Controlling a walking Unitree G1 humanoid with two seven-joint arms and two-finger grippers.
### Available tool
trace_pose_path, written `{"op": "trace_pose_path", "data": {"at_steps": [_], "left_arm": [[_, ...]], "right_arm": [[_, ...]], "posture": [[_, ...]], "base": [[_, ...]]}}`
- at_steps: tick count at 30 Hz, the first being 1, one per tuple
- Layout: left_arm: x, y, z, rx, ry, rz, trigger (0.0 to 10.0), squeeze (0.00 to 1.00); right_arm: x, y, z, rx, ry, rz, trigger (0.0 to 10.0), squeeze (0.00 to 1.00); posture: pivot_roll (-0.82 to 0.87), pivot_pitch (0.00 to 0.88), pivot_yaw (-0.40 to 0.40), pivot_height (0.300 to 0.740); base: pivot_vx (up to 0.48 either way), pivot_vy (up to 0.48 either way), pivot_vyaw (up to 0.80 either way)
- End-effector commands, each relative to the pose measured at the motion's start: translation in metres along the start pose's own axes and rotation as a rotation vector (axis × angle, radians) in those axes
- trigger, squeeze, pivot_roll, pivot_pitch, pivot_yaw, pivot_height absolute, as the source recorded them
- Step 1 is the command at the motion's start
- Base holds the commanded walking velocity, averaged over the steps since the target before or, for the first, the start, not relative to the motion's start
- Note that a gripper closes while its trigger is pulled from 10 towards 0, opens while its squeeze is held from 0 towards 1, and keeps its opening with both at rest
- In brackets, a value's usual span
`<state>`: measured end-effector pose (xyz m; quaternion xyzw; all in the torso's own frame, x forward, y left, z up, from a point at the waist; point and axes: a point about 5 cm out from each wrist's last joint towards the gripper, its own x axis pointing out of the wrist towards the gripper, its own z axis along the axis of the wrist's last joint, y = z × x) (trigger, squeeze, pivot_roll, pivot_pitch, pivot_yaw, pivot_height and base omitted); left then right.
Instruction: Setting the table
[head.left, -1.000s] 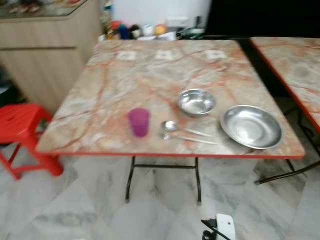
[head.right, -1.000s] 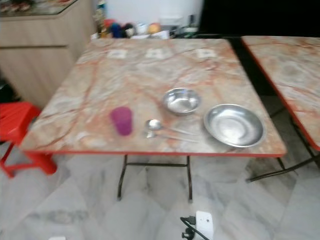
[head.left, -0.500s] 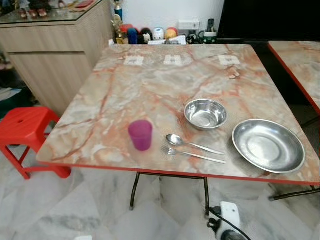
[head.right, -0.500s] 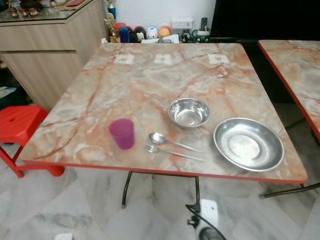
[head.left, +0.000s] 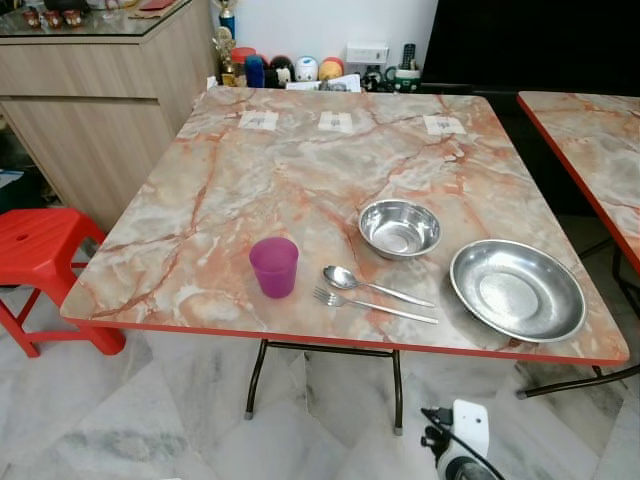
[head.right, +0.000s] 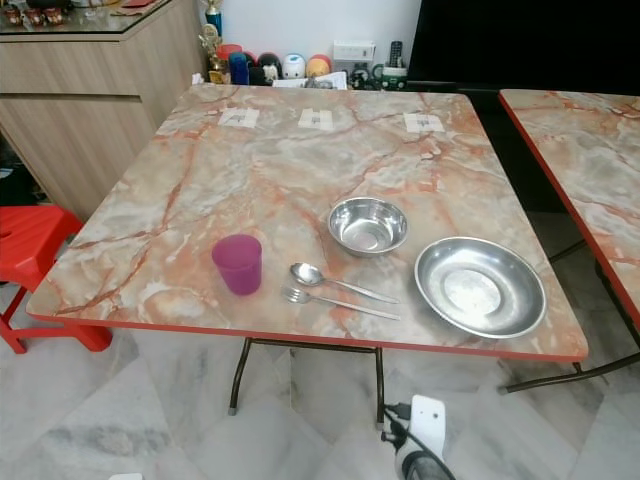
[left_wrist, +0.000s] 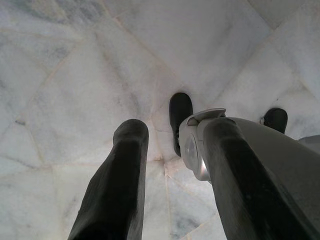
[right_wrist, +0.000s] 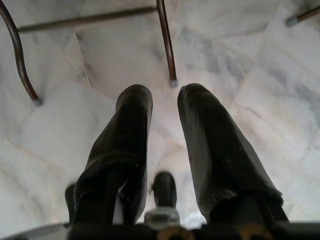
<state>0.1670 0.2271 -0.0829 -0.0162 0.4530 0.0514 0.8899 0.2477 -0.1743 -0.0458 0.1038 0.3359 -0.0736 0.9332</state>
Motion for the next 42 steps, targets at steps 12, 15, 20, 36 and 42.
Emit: {"op": "trace_pose_path", "data": {"at_steps": [12,15,20,36,42], "left_arm": [[-0.002,-0.002,-0.012,-0.011,0.034,-0.005,10.0,0.0],[-0.002,-0.003,-0.013,-0.013,0.036,-0.007,10.0,0.0],[-0.004,0.001,-0.016,-0.019,0.037,0.003,10.0,0.0],[-0.004,0.001,-0.017,-0.023,0.04,0.004,10.0,0.0],[-0.004,0.001,-0.016,-0.02,0.042,0.0,10.0,0.0]], "right_arm": [[-0.005,-0.015,-0.018,-0.013,0.087,-0.052,10.0,0.0],[-0.009,-0.032,-0.026,0.037,0.135,-0.149,10.0,0.0],[-0.012,-0.054,-0.021,0.18,0.106,-0.355,10.0,0.0],[-0.034,-0.121,0.001,0.218,-0.113,-0.703,10.0,0.0],[-0.083,-0.136,0.009,0.187,-0.399,-0.843,10.0,0.0]], "posture": [[0.05,0.136,-0.053,0.74],[0.07,0.131,-0.058,0.74],[0.07,0.126,-0.069,0.74],[0.03,0.138,-0.089,0.74],[0.01,0.145,-0.093,0.74]], "base": [[0.0,0.0,0.0],[0.0,0.0,0.0],[0.0,0.0,0.0],[0.0,0.0,0.0],[0.0,0.0,0.0]]}}
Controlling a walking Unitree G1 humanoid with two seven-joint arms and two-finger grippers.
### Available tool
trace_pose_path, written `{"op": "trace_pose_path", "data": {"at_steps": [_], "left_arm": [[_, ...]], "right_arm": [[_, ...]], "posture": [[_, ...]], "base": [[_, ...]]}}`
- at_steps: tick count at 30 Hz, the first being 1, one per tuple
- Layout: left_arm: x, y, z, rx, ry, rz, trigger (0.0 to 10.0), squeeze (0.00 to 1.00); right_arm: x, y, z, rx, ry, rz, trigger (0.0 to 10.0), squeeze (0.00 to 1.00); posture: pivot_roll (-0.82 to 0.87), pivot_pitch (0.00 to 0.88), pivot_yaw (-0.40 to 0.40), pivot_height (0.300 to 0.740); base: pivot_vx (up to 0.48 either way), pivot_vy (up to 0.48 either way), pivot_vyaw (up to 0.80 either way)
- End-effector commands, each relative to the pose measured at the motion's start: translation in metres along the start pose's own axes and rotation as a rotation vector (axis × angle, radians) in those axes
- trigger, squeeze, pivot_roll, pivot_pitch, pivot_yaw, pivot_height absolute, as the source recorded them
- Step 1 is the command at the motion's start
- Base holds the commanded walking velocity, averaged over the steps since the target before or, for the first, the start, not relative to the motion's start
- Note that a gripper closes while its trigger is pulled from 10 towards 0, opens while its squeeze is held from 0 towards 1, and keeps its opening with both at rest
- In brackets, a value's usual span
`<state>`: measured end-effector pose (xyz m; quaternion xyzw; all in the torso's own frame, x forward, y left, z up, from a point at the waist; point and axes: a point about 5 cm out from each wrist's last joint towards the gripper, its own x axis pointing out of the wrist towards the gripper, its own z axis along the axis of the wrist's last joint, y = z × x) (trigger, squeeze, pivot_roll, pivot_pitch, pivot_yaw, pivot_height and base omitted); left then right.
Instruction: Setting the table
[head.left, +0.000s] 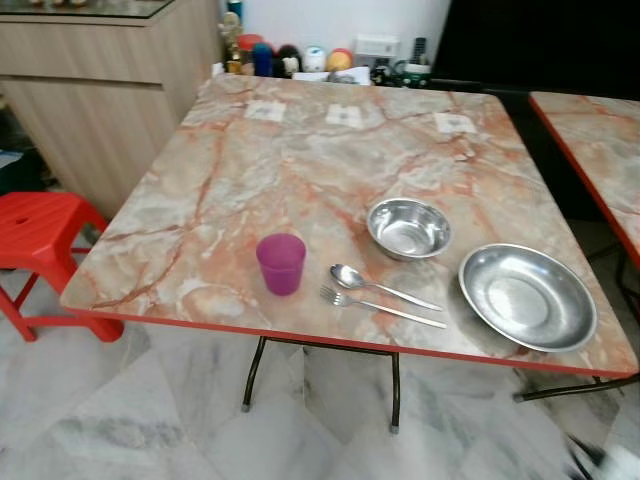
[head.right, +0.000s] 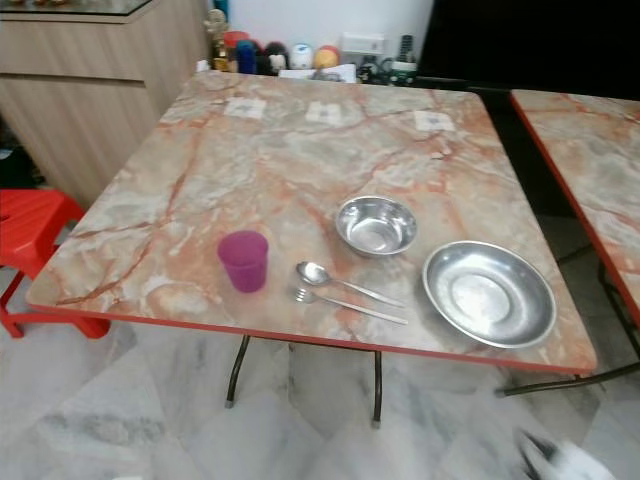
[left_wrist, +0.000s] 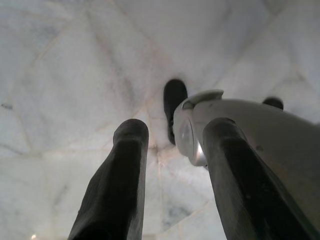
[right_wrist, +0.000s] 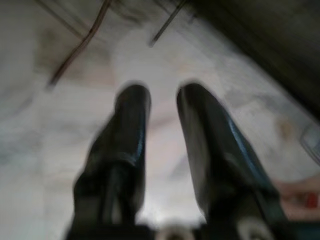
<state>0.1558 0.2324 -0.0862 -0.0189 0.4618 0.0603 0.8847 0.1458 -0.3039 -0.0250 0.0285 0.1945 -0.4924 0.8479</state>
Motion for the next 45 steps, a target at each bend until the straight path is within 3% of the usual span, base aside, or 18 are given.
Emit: {"op": "trace_pose_path", "data": {"at_steps": [1,5,8,9,14,15,19,23,28,29,30,34,35,36,37,45], "left_arm": [[0.0,-0.005,-0.006,-0.008,0.022,-0.014,10.0,0.0],[0.0,-0.005,-0.006,-0.005,0.023,-0.016,10.0,0.0],[0.0,-0.005,-0.007,-0.004,0.024,-0.016,10.0,0.0],[0.0,-0.005,-0.007,-0.004,0.024,-0.016,10.0,0.0],[0.0,-0.005,-0.007,-0.004,0.024,-0.018,10.0,0.0],[0.0,-0.005,-0.007,-0.004,0.024,-0.018,10.0,0.0],[-0.001,-0.006,-0.008,-0.009,0.024,-0.014,10.0,0.0],[-0.001,-0.004,-0.01,-0.015,0.026,-0.006,10.0,0.0],[-0.001,-0.004,-0.008,-0.015,0.027,-0.002,10.0,0.0],[0.0,-0.005,-0.007,-0.015,0.025,-0.003,10.0,0.0],[0.0,-0.005,-0.007,-0.014,0.025,-0.003,10.0,0.0],[0.0,-0.005,-0.006,-0.002,0.029,-0.01,10.0,0.0],[0.0,-0.006,-0.006,0.0,0.028,-0.011,10.0,0.0],[0.0,-0.006,-0.006,0.002,0.028,-0.013,10.0,0.0],[0.0,-0.006,-0.005,0.012,0.026,-0.016,10.0,0.0],[0.0,-0.004,-0.006,0.022,0.024,-0.015,10.0,0.0]], "right_arm": [[-0.009,0.01,0.032,0.047,-0.092,-0.013,10.0,0.0],[-0.018,0.008,0.048,0.063,-0.135,-0.02,10.0,0.0],[-0.019,0.019,0.075,0.072,-0.236,0.013,10.0,0.0],[-0.019,0.019,0.075,0.072,-0.236,0.013,10.0,0.0],[-0.015,0.061,0.141,0.159,-0.391,0.162,10.0,0.0],[-0.015,0.061,0.141,0.159,-0.391,0.162,10.0,0.0],[-0.012,0.087,0.19,0.213,-0.469,0.295,10.0,0.0],[-0.007,0.1,0.214,0.22,-0.47,0.393,10.0,0.0],[0.0,0.099,0.214,0.184,-0.383,0.411,10.0,0.01],[0.0,0.1,0.21,0.253,-0.326,0.442,10.0,0.85],[0.0,0.1,0.208,0.274,-0.303,0.453,10.0,1.0],[-0.002,0.108,0.183,0.355,-0.115,0.507,10.0,1.0],[-0.003,0.111,0.176,0.341,-0.082,0.523,10.0,0.88],[-0.004,0.116,0.167,0.334,-0.052,0.544,10.0,0.08],[-0.005,0.118,0.165,0.338,-0.044,0.553,10.0,0.0],[-0.005,0.132,0.17,0.387,-0.016,0.605,10.0,0.0]], "posture": [[0.01,0.145,-0.093,0.74],[0.01,0.147,-0.093,0.74],[0.0,0.146,-0.088,0.74],[0.0,0.146,-0.088,0.74],[0.01,0.143,-0.082,0.74],[0.01,0.143,-0.082,0.74],[0.02,0.143,-0.077,0.74],[0.03,0.147,-0.076,0.74],[0.04,0.152,-0.074,0.74],[0.04,0.154,-0.071,0.74],[0.03,0.156,-0.067,0.74],[0.02,0.159,-0.057,0.74],[0.02,0.159,-0.057,0.74],[0.03,0.16,-0.055,0.74],[0.04,0.161,-0.053,0.74],[0.04,0.161,-0.05,0.74]], "base": [[0.0,0.0,0.0],[0.0,0.0,0.0],[0.0,0.0,0.0],[0.0,0.0,0.0],[0.0,0.0,0.0],[0.0,0.0,0.0],[0.0,0.0,0.0],[0.0,0.0,0.0],[0.0,0.0,0.0],[0.0,0.0,0.0],[0.0,0.0,0.0],[0.0,0.0,0.0],[0.0,0.0,0.0],[0.0,0.0,0.0],[0.0,0.0,0.0],[0.0,0.0,0.0]]}}
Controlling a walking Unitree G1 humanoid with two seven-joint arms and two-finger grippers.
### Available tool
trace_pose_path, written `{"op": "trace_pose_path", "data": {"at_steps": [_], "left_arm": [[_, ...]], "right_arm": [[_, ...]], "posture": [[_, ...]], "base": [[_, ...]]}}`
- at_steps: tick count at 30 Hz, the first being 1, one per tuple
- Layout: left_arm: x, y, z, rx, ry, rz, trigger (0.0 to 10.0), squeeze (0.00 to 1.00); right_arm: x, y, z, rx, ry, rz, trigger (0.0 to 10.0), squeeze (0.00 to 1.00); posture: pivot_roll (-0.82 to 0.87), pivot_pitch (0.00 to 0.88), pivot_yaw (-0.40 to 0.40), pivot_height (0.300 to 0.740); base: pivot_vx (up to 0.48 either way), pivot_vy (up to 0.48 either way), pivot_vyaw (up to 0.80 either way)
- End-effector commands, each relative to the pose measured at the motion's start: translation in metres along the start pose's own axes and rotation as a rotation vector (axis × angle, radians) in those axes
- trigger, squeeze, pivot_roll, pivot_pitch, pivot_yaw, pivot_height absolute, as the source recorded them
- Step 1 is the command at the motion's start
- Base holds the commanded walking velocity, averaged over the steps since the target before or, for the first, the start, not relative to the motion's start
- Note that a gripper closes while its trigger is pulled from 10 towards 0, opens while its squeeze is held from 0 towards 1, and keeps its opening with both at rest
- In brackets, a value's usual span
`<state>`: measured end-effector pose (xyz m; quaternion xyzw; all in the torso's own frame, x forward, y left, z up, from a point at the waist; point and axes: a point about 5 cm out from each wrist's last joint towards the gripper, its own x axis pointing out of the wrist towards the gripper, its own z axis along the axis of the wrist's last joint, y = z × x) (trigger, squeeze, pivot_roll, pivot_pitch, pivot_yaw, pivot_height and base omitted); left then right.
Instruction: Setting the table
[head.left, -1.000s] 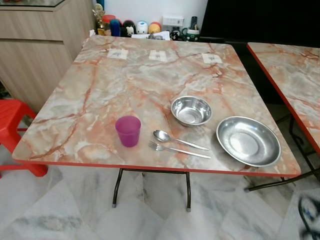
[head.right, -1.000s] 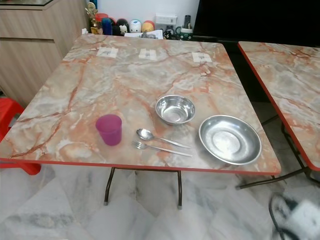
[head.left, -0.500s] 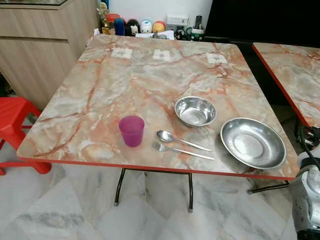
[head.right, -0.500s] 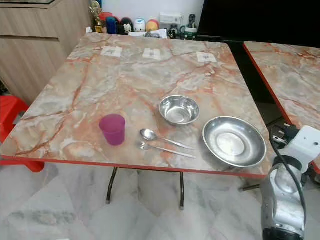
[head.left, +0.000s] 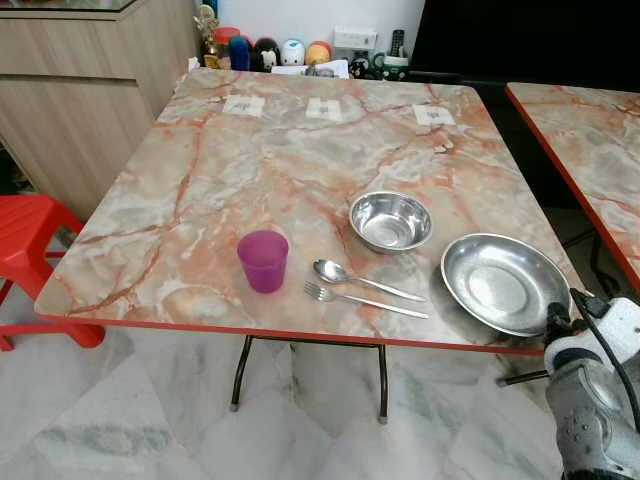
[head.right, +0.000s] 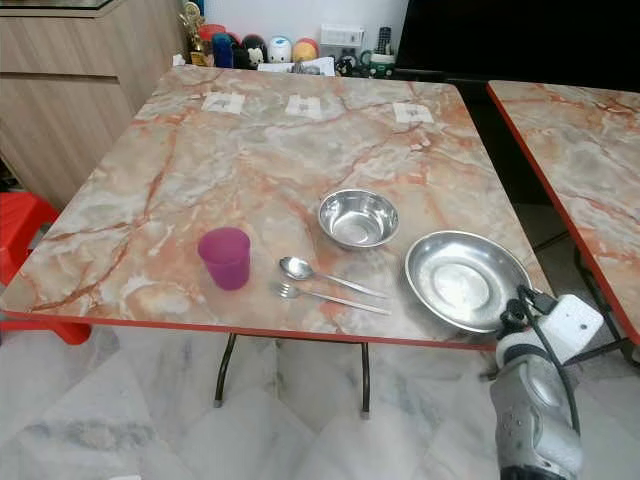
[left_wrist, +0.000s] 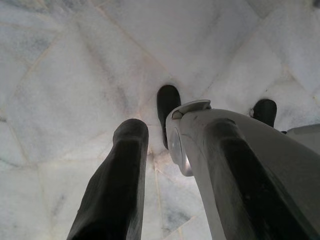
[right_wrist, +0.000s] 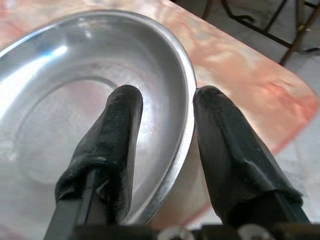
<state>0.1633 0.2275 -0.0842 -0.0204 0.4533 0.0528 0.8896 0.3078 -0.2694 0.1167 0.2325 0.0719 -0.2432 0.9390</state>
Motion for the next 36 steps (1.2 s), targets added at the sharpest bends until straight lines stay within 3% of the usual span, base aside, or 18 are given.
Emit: {"op": "trace_pose_path", "data": {"at_steps": [1,9,17,18,19,21,22,36], "left_arm": [[-0.004,0.004,-0.014,0.018,0.046,0.002,10.0,0.0],[-0.006,0.009,-0.021,0.015,0.06,0.009,10.0,0.0],[-0.006,0.007,-0.022,0.02,0.063,0.004,10.0,0.0],[-0.006,0.005,-0.023,0.023,0.064,0.001,10.0,0.0],[-0.006,0.005,-0.023,0.024,0.065,-0.001,10.0,0.0],[-0.006,0.003,-0.025,0.026,0.067,-0.005,10.0,0.0],[-0.007,0.002,-0.025,0.027,0.068,-0.006,10.0,0.0],[-0.009,0.006,-0.031,0.034,0.08,-0.004,10.0,0.0]], "right_arm": [[0.002,-0.003,0.0,0.027,0.007,-0.007,10.0,0.0],[0.005,-0.003,-0.001,0.063,0.011,-0.017,10.0,0.0],[0.003,-0.008,0.008,0.105,-0.057,-0.018,10.0,0.0],[0.003,-0.009,0.008,0.109,-0.059,-0.022,10.0,0.91],[0.003,-0.01,0.008,0.112,-0.06,-0.027,10.0,0.89],[0.004,-0.011,0.007,0.116,-0.059,-0.034,10.0,0.66],[0.004,-0.011,0.007,0.116,-0.055,-0.035,10.0,0.0],[0.012,0.0,-0.007,0.129,0.027,-0.032,10.0,0.0]], "posture": [[0.04,0.162,-0.05,0.74],[0.05,0.161,-0.049,0.74],[0.05,0.154,-0.048,0.74],[0.05,0.149,-0.048,0.74],[0.05,0.149,-0.048,0.74],[0.05,0.144,-0.048,0.74],[0.05,0.143,-0.048,0.74],[0.06,0.127,-0.047,0.74]], "base": [[0.0,0.0,0.0],[0.0,0.0,0.0],[0.0,0.0,0.0],[0.0,0.0,0.0],[0.0,0.0,0.0],[0.0,0.0,0.0],[0.0,0.0,0.0],[0.0,0.0,0.0]]}}
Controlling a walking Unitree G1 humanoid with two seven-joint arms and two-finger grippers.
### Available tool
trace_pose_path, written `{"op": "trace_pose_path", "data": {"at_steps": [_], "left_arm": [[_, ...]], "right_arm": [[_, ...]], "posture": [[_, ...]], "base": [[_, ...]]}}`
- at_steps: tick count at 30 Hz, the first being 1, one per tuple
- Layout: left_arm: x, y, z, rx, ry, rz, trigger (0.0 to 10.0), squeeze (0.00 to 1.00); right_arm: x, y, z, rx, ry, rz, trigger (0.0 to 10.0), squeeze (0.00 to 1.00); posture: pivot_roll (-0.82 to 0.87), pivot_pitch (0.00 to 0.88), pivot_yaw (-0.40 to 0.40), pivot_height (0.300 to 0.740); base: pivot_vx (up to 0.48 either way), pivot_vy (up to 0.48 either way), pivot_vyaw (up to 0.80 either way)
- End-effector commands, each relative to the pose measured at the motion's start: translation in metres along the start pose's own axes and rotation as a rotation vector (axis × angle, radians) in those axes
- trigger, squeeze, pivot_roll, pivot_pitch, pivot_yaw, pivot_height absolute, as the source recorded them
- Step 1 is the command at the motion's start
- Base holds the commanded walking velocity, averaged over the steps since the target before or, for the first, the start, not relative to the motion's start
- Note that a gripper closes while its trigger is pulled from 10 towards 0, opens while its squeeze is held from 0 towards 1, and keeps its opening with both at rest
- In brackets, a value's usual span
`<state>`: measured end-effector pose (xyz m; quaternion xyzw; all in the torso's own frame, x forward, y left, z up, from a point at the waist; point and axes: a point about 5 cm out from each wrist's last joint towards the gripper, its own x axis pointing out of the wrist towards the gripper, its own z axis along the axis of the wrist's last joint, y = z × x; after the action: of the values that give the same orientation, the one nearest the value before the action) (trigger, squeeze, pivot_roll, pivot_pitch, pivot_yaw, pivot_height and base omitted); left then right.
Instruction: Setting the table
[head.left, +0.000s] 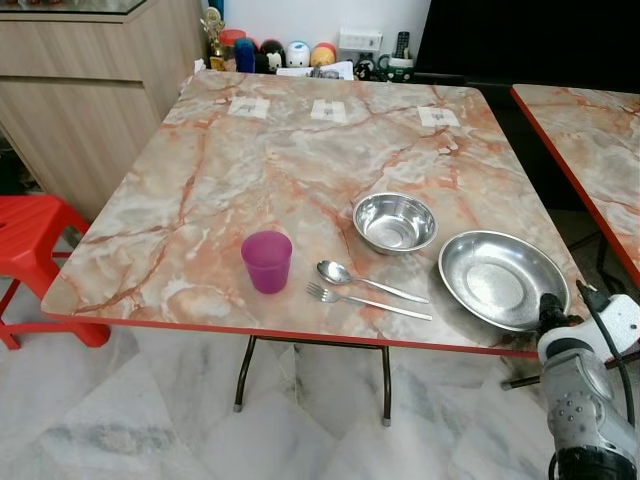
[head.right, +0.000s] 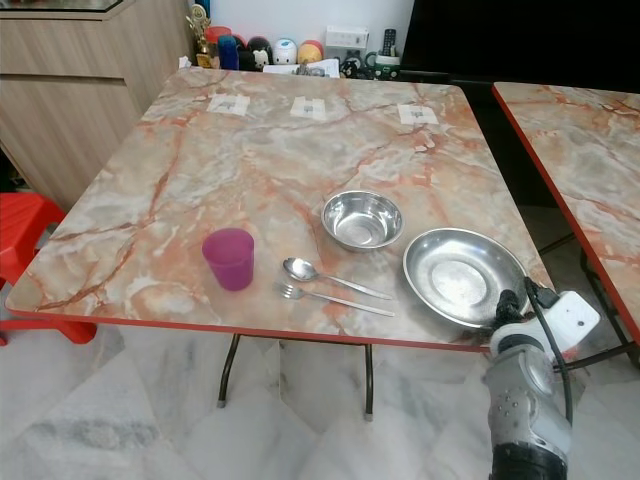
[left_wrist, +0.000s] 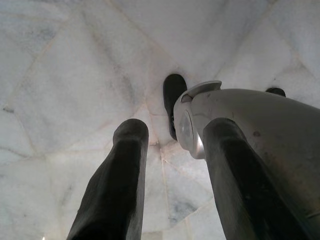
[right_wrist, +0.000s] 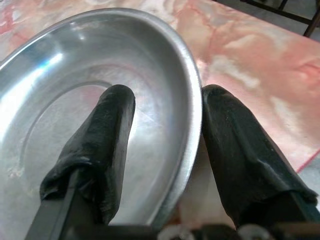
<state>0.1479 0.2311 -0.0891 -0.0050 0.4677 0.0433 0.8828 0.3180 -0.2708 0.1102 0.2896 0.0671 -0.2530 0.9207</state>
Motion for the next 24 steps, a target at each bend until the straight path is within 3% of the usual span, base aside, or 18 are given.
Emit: {"op": "trace_pose_path", "data": {"at_steps": [1,12,23,24], "left_arm": [[-0.004,0.001,-0.016,-0.002,0.05,-0.003,10.0,0.0],[-0.002,-0.002,-0.012,0.002,0.046,-0.01,10.0,0.0],[-0.01,0.009,-0.032,0.004,0.072,-0.004,10.0,0.0],[-0.011,0.01,-0.032,0.004,0.072,-0.002,10.0,0.0]], "right_arm": [[0.001,0.0,-0.004,0.009,0.014,-0.013,10.0,0.0],[0.001,0.0,-0.009,0.018,0.029,-0.023,10.0,0.0],[0.005,-0.003,-0.023,-0.004,0.095,-0.08,10.0,0.0],[0.005,-0.002,-0.024,-0.005,0.101,-0.08,3.7,0.0]], "posture": [[0.06,0.128,-0.047,0.74],[0.06,0.147,-0.045,0.74],[0.06,0.159,-0.042,0.74],[0.07,0.163,-0.042,0.74]], "base": [[0.0,0.0,0.0],[0.0,0.0,0.0],[0.0,0.0,0.0],[0.0,0.0,0.0]]}}
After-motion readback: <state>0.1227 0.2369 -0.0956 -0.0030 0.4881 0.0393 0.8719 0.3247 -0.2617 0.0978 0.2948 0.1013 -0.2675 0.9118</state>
